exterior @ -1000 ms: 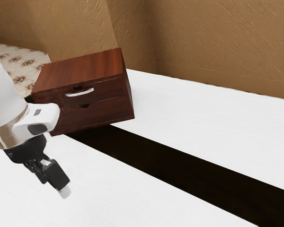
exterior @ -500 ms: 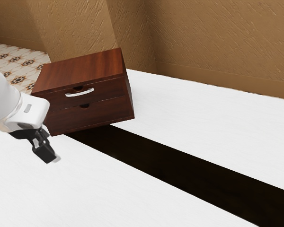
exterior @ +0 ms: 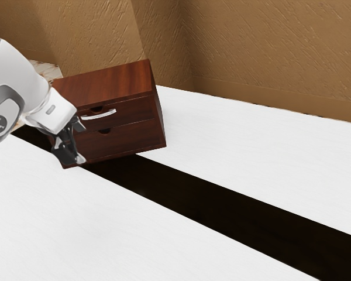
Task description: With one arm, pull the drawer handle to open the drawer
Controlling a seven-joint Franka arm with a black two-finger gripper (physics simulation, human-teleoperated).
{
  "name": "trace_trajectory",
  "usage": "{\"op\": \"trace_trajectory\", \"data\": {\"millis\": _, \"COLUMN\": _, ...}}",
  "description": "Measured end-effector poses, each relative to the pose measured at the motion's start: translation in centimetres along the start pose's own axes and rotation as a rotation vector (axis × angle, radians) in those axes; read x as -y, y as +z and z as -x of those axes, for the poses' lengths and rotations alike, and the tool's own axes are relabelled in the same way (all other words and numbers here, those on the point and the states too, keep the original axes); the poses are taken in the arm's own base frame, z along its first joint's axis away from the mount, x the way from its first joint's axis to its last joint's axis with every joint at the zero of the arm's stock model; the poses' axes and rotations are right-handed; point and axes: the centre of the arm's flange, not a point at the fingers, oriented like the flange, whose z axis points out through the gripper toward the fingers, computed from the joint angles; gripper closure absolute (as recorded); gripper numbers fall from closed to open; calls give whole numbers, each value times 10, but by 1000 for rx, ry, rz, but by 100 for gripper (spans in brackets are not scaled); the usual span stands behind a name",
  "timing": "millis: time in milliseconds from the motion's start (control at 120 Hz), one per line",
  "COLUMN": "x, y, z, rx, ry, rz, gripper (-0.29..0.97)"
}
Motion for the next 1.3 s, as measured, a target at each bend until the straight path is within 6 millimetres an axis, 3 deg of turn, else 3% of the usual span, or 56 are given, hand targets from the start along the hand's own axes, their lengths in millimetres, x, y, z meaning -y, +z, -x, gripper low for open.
{"op": "trace_trajectory", "data": {"millis": 183, "x": 16, "y": 15, "z": 0, "rx": 28, "ry": 86, "rz": -3, "gripper": 0}}
{"op": "trace_trajectory", "data": {"millis": 400, "x": 53, "y": 27, "z": 3, "rx": 72, "ry": 101, "rz": -36, "gripper": 0}}
{"op": "trace_trajectory", "data": {"millis": 650, "x": 60, "y": 23, "z": 4, "rx": 35, "ry": 128, "rz": -41, "gripper": 0}}
{"op": "trace_trajectory", "data": {"millis": 950, "x": 70, "y": 50, "z": 6, "rx": 62, "ry": 125, "rz": -14, "gripper": 0}}
{"op": "trace_trajectory", "data": {"millis": 1208, "x": 81, "y": 38, "z": 1, "rx": 41, "ry": 137, "rz": -49, "gripper": 0}}
{"op": "trace_trajectory", "data": {"millis": 1300, "x": 84, "y": 45, "z": -6, "rx": 5, "ry": 151, "rz": -27, "gripper": 0}}
